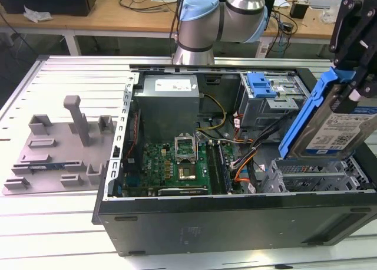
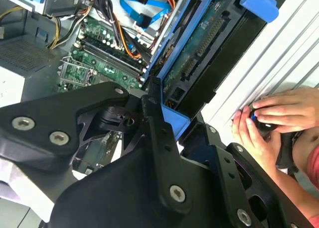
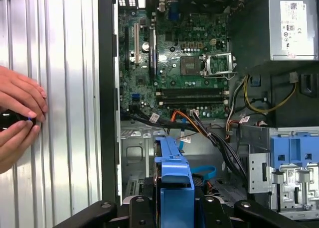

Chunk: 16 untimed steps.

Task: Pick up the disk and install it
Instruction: 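Insert the disk into the insertion slot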

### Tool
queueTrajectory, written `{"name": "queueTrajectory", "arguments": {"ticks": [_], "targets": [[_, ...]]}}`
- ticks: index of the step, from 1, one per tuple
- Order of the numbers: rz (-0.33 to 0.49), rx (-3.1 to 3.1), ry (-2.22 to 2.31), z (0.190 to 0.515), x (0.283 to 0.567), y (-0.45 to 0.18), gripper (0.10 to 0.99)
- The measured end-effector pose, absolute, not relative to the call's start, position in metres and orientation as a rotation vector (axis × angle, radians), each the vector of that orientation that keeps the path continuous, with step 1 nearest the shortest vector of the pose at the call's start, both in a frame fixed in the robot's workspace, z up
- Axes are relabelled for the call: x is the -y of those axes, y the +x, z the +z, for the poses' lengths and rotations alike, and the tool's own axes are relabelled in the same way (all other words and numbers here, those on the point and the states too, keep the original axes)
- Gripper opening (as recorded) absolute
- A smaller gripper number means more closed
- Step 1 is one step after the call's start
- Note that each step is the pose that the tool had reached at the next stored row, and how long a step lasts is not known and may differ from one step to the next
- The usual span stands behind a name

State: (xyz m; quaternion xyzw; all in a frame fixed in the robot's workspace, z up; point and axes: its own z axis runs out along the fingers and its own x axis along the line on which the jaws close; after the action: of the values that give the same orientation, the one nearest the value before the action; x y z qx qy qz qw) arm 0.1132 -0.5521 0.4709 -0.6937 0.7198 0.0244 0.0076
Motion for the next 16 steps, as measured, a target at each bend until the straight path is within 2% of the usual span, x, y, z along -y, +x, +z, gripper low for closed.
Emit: {"name": "queueTrajectory", "arguments": {"ticks": [16], "targets": [[0.063,-2.225,-2.188,0.4654,0.5514,0.1117,0.369]]}}
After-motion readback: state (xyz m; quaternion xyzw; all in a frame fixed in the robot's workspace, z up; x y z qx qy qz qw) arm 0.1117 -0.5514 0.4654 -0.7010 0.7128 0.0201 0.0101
